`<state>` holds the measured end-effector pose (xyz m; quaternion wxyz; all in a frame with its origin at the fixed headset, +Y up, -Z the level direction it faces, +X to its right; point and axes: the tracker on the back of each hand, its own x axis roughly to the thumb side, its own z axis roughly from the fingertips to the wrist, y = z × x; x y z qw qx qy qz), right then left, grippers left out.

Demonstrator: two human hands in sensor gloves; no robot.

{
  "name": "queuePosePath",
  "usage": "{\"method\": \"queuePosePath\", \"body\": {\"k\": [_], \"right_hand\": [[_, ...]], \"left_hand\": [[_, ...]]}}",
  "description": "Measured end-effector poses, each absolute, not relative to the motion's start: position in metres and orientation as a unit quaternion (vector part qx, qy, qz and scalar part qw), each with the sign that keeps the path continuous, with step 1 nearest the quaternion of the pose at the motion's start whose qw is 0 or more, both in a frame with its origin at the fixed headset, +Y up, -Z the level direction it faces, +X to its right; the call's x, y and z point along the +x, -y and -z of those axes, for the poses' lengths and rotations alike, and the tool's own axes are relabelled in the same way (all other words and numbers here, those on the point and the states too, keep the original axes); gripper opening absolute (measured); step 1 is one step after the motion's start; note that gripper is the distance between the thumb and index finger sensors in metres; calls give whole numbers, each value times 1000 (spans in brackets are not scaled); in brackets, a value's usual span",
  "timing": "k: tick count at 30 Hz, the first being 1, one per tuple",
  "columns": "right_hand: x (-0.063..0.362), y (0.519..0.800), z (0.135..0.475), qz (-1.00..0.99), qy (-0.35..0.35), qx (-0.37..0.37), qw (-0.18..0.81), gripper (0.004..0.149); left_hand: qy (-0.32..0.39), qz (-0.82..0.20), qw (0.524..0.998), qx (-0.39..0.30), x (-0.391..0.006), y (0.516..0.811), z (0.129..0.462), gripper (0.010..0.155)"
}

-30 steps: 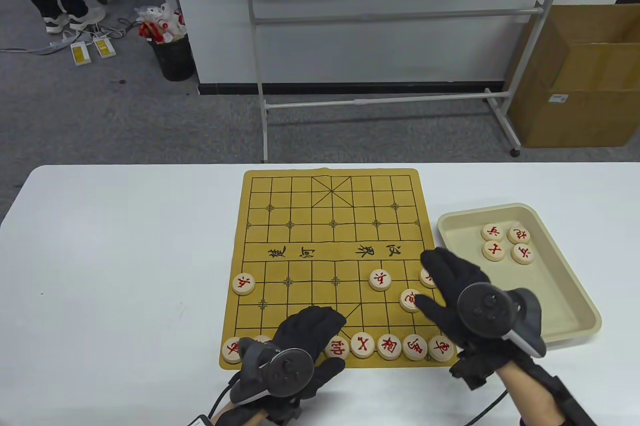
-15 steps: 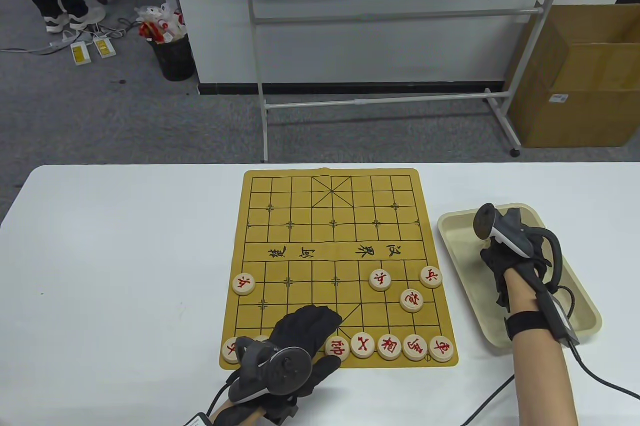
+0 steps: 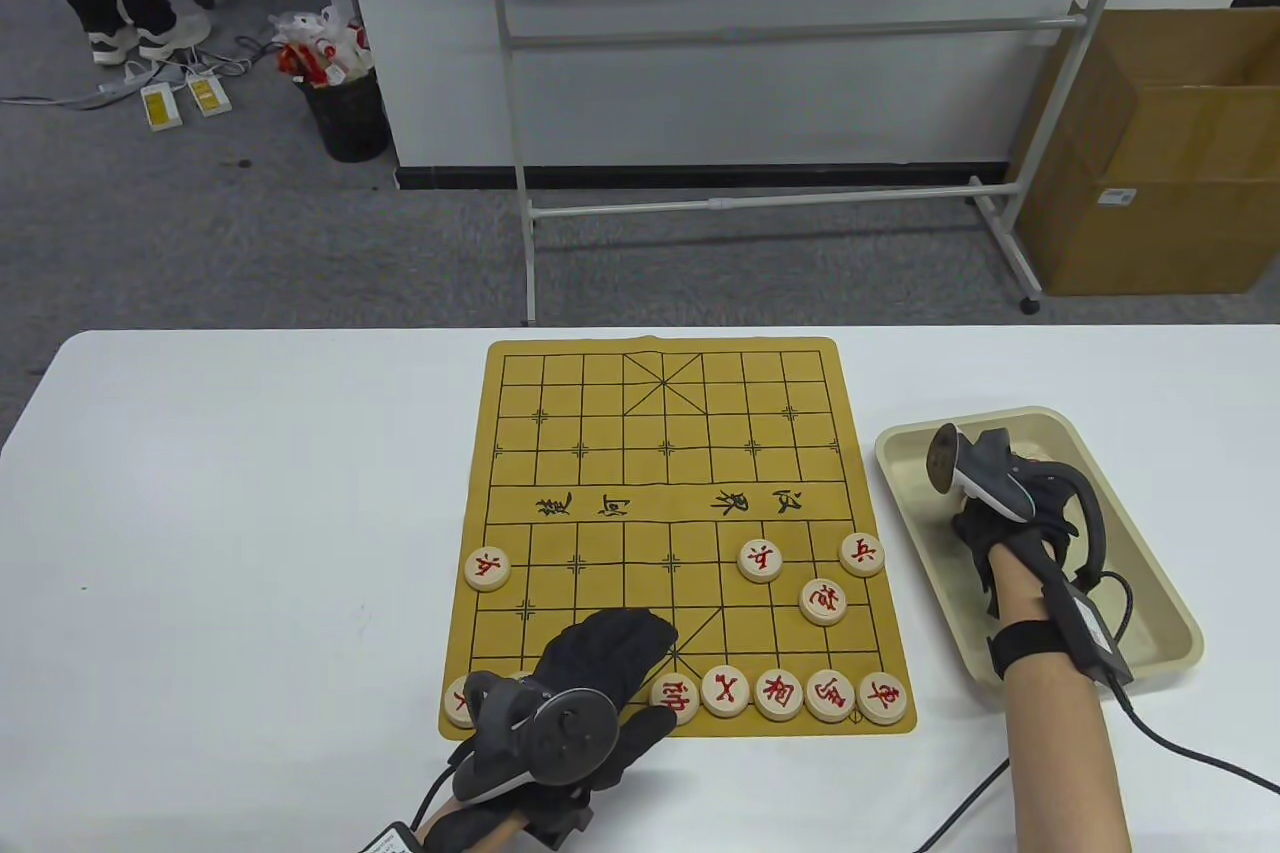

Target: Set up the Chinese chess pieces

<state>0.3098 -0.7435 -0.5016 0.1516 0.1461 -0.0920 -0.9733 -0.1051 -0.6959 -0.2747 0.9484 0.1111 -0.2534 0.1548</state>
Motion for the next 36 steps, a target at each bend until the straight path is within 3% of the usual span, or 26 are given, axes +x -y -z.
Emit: {"method": "queuePosePath", "body": {"k": [8,13,17,21,28,33,36], "right_hand": [[314,741,498,976,107,142,124,70],[309,704,477,984,60,141,95,73],[289,665,444,997,17,80,8,78],[246,643,391,995,0,-36,-92,79],[168,650,314,947,64,-216,-227,78],[135,674,289,900,132,-308,-280,79],[130,686,285,867,179,-324,-334,79]], "left_hand": [[252,-154,948,117,-104,697,274,77],[254,-157,947,121,-103,697,273,76],[259,-155,944,131,-100,695,269,77],[277,-144,938,150,-93,693,262,76],[310,-129,921,199,-80,689,246,76],[354,-85,893,265,-70,688,231,70],[378,-81,880,275,-65,690,225,56]]}}
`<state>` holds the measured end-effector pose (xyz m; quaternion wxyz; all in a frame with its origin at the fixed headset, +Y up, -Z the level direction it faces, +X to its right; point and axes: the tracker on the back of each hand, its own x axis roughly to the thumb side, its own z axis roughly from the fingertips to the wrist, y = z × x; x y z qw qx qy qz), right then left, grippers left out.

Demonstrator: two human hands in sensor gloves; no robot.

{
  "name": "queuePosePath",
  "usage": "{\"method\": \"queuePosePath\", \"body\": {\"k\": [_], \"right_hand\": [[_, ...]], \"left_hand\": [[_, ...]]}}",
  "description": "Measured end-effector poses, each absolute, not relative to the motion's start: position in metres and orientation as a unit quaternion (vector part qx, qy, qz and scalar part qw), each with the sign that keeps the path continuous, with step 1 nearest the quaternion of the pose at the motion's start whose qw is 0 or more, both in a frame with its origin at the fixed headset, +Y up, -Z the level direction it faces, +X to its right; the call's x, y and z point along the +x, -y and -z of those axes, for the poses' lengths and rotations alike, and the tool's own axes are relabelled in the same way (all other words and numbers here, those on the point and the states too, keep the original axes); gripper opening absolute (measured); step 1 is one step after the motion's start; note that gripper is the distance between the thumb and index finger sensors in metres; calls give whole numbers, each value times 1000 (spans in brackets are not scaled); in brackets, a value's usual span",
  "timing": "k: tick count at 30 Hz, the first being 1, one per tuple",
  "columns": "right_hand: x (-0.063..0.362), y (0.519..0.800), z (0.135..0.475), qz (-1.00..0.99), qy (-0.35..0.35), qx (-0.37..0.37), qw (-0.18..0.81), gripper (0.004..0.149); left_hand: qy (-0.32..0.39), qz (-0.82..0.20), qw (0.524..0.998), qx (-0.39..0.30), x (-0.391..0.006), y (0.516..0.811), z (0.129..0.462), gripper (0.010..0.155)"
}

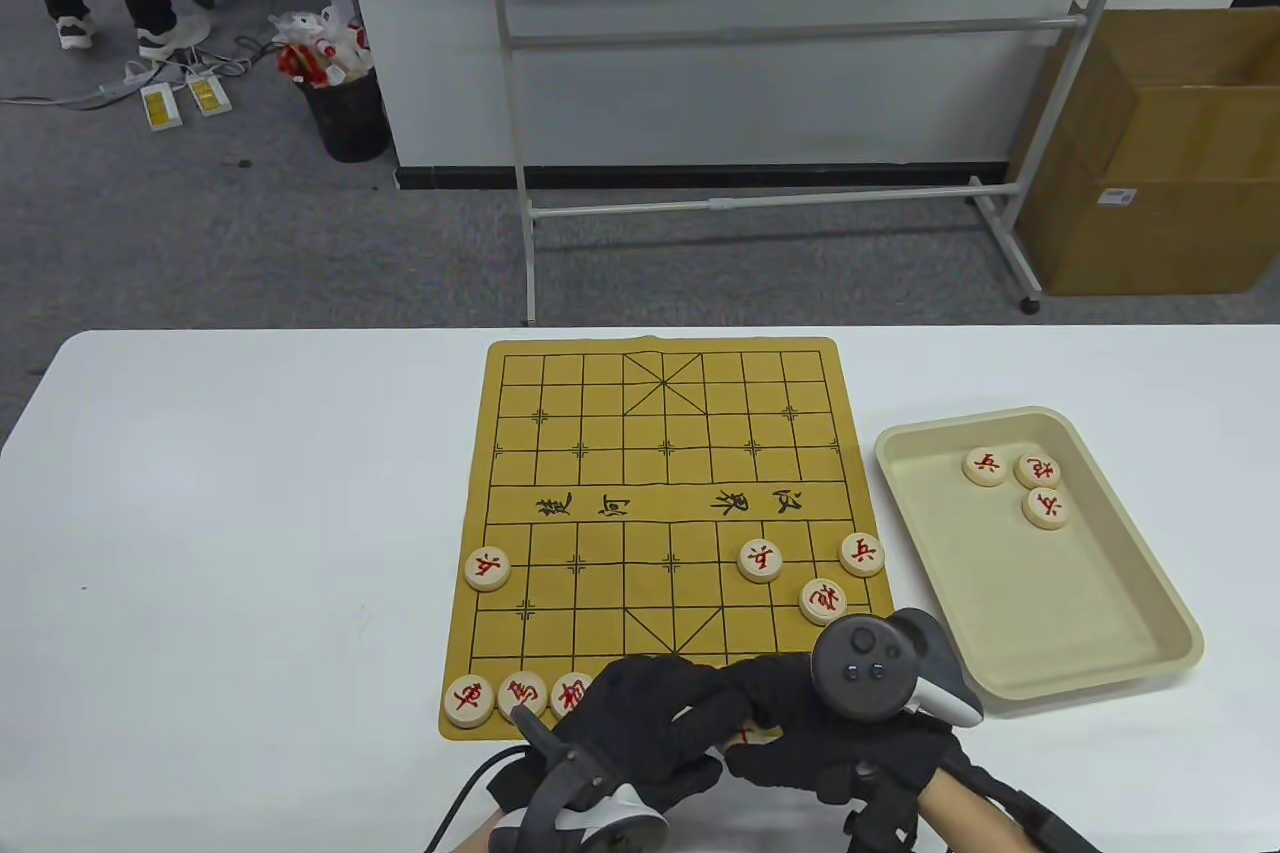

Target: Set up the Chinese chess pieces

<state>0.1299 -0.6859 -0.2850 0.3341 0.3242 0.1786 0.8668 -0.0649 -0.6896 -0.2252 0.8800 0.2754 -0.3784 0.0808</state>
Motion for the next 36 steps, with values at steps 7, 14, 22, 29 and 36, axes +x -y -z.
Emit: {"method": "queuePosePath", "body": {"k": [7,14,22,29,36], "right_hand": [[140,689,283,-866,-139,300,375,77],[150,679,273,-927,6,276,253,75],[148,679,268,-929,7,282,240,74],[144,678,264,-928,14,292,232,73],[144,678,264,-929,15,292,229,73]], "left_hand": [[341,-69,890,295,-76,678,236,50],[234,34,947,218,-104,689,280,49],[236,124,953,143,-89,729,299,49],[244,183,943,133,-78,746,299,51],[260,196,939,108,-74,748,298,54]]}}
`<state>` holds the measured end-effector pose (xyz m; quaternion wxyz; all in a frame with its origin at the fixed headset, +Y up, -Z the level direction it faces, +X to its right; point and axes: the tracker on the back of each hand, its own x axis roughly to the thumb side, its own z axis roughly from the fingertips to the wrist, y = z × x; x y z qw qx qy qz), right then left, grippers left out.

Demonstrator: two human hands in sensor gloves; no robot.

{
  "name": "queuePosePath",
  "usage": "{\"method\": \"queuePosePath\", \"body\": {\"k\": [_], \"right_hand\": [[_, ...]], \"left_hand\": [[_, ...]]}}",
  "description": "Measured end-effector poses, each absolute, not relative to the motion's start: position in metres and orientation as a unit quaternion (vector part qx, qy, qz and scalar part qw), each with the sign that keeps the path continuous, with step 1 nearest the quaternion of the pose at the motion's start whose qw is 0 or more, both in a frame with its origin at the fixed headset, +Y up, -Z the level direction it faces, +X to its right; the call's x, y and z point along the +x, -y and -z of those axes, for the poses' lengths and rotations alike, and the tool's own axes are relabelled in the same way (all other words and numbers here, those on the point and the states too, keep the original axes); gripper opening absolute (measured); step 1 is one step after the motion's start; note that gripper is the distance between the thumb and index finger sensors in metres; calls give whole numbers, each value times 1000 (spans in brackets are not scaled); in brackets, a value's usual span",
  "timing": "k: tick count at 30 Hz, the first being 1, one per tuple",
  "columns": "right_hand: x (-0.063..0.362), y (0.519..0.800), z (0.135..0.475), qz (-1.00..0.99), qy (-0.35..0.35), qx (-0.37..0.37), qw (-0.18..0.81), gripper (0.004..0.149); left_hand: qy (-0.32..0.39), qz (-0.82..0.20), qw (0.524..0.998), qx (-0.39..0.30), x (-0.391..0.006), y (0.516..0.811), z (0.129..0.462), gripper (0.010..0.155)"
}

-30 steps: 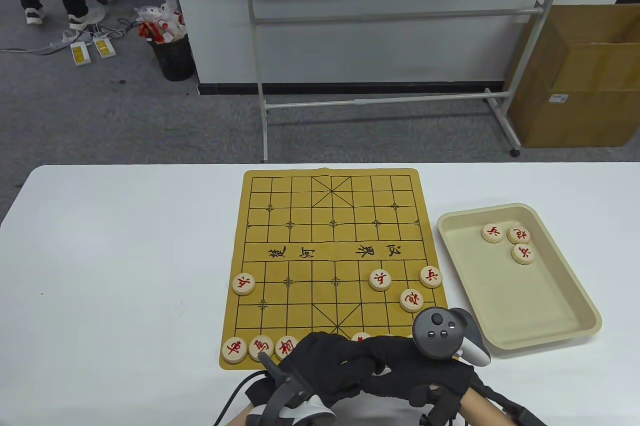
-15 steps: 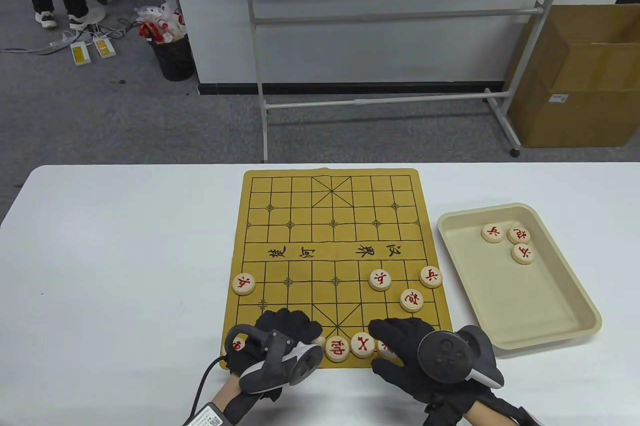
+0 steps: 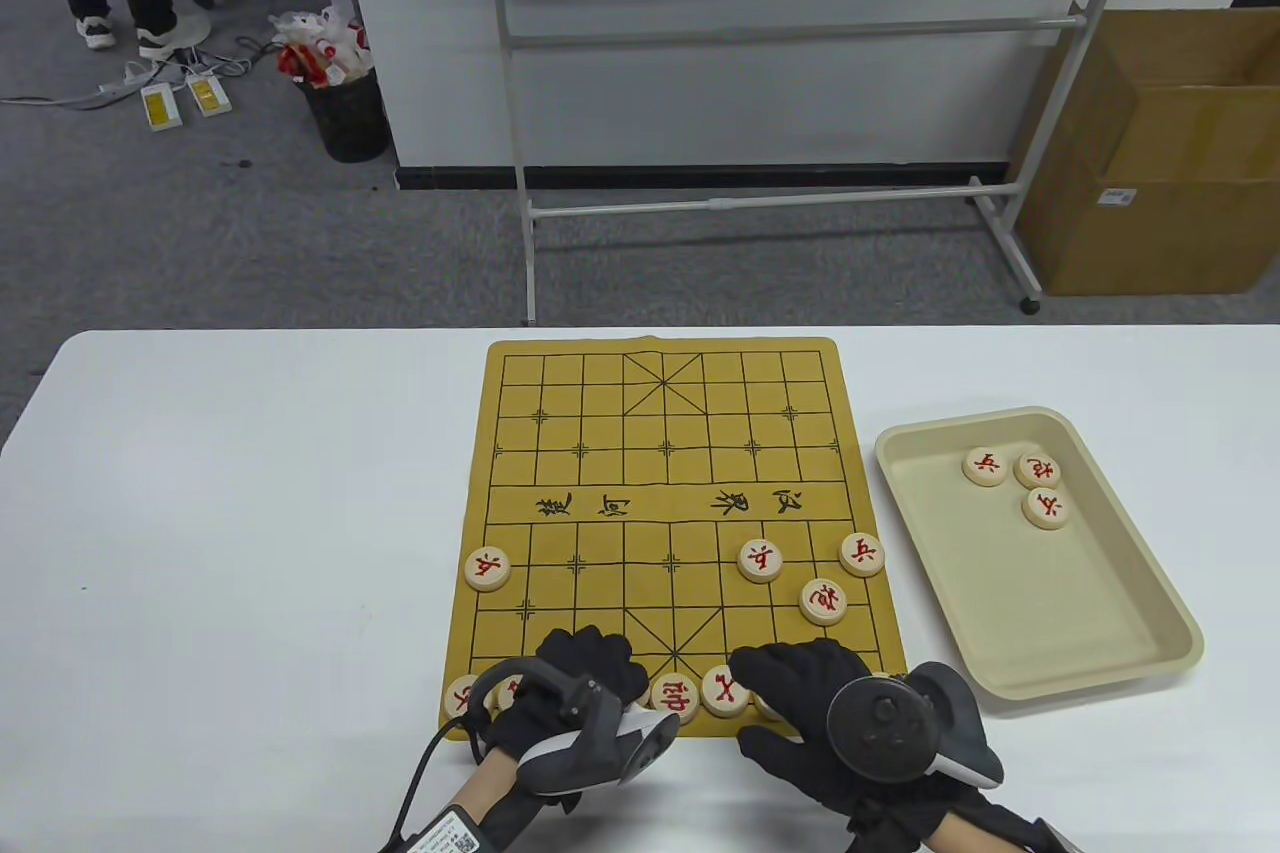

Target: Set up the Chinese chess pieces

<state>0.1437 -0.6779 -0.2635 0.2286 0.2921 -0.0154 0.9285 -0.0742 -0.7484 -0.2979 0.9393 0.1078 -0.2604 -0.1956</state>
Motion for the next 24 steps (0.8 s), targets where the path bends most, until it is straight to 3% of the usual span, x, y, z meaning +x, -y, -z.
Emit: {"method": "queuePosePath", "body": {"k": [14,19,24], "right_hand": [[142,680,263,-931,13,290,220,74],[143,680,263,-933,28,282,221,75],[142,681,263,-932,39,277,231,76]], "left_hand": [[262,180,944,92,-76,742,296,53],[244,69,958,131,-82,707,289,65],[249,-65,958,129,-94,686,275,70]]}}
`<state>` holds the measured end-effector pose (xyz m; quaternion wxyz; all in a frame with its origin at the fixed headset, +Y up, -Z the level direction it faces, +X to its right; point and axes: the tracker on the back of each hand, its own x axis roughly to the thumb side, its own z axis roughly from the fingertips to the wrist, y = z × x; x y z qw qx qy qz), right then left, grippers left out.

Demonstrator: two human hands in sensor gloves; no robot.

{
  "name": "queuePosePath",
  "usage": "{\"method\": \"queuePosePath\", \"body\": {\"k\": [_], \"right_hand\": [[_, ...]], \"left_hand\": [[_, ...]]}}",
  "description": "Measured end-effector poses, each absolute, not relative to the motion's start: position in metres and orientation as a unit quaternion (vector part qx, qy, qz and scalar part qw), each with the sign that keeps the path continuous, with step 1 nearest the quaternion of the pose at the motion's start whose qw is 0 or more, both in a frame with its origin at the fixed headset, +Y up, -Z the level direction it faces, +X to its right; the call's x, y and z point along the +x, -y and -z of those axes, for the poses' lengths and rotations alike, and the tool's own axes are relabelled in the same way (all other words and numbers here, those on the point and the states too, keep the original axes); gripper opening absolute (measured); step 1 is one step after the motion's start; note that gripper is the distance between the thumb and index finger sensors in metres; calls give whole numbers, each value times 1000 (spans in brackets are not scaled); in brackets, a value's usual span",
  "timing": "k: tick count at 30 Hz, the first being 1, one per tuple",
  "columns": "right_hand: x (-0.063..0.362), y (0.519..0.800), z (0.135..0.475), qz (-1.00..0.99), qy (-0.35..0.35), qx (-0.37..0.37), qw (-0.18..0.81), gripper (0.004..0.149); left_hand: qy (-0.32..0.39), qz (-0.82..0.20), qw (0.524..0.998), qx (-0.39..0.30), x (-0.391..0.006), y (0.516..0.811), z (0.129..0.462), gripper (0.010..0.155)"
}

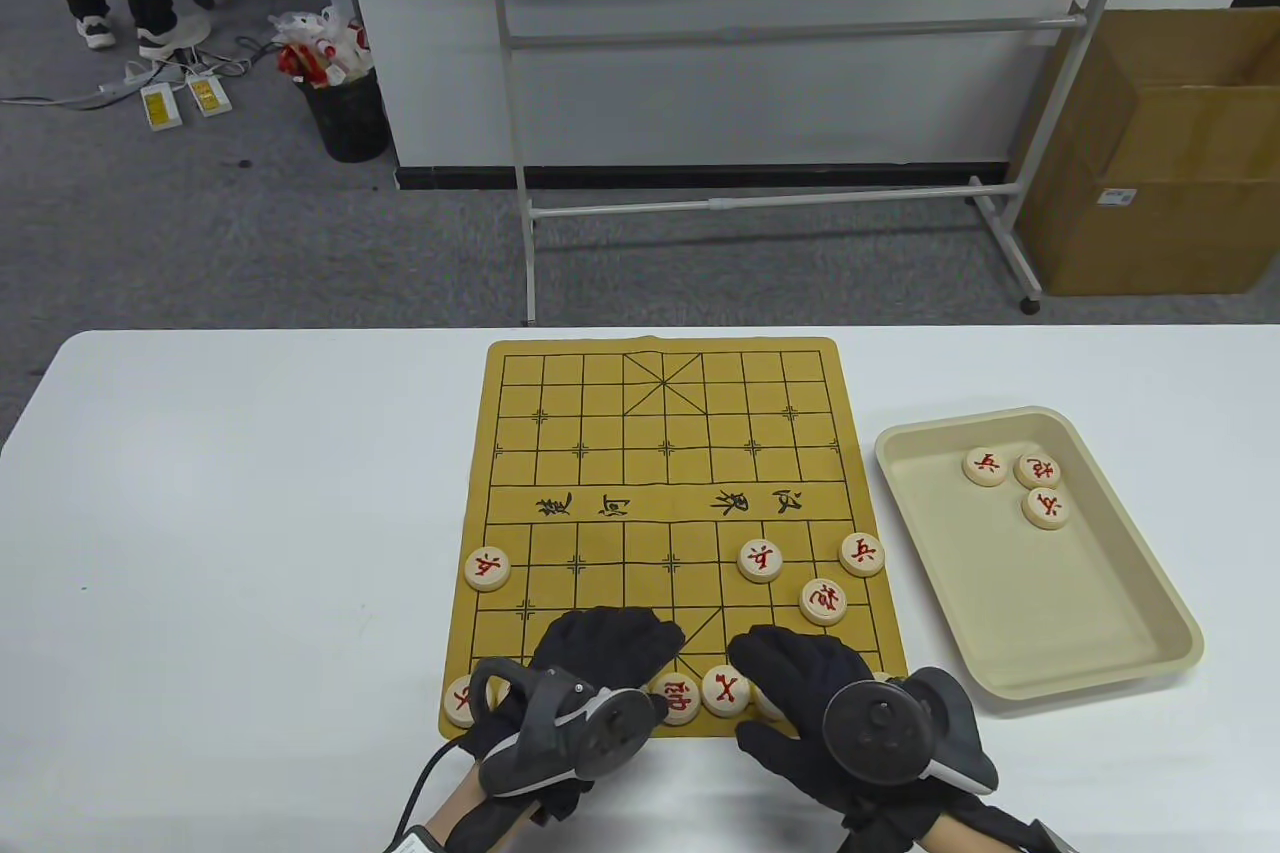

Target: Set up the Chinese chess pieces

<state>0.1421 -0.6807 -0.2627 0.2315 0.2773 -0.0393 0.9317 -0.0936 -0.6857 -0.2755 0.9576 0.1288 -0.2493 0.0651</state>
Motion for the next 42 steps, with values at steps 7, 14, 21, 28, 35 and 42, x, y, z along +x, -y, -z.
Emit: {"method": "queuePosePath", "body": {"k": [7,14,21,28,35,42], "right_hand": [[138,685,262,-926,45,285,243,77],[156,662,275,-930,83,256,250,77],[248,623,379,-975,114,53,182,75],[331,673,469,-990,-8,-128,62,74],[355,724,498,-970,-99,-208,-80,73],[359,745,500,-955,-118,-253,-101,76]], "left_hand": [[258,-175,946,88,-100,689,269,78],[261,-169,946,89,-100,691,269,77],[264,-159,947,94,-100,691,267,77],[265,-149,949,89,-101,693,267,77],[271,-148,948,76,-100,694,267,76],[278,-146,946,73,-98,695,265,76]]}}
